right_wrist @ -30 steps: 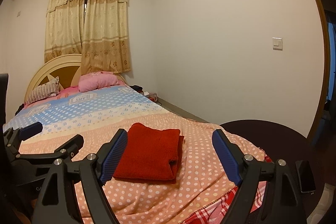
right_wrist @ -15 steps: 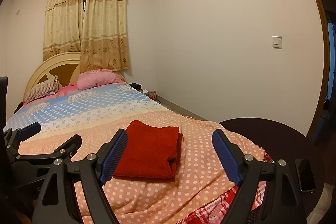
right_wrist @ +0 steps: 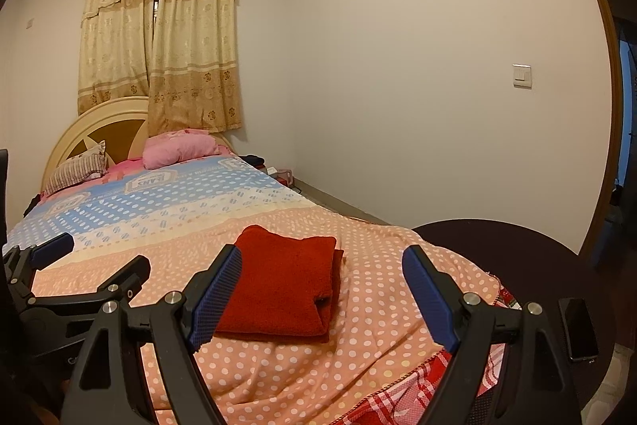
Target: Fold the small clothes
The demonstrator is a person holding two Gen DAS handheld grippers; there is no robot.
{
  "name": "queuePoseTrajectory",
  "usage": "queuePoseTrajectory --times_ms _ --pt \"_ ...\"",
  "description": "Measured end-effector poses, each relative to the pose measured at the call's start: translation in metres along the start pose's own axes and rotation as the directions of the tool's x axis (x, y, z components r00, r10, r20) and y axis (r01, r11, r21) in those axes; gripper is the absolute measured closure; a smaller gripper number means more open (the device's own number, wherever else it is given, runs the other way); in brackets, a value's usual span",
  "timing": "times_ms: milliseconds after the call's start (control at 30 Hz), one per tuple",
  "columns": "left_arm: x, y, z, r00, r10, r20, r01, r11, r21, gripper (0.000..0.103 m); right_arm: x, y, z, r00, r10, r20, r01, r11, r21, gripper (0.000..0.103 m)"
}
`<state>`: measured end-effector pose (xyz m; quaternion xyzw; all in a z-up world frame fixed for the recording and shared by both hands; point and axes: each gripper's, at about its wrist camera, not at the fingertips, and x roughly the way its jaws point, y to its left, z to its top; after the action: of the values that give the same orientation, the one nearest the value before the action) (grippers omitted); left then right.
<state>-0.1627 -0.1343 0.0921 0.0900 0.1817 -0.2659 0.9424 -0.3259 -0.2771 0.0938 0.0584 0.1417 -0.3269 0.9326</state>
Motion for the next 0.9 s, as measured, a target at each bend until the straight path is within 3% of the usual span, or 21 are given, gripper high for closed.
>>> queuePoseTrajectory --times_ms 900 --pt "0.0051 0.0093 0.0028 0.999 -0.036 -0.021 0.035 0.999 -0.037 0.0 0.0009 0.0005 -0.0029 1.0 -0.011 0.004 0.011 1.0 -0.011 0.02"
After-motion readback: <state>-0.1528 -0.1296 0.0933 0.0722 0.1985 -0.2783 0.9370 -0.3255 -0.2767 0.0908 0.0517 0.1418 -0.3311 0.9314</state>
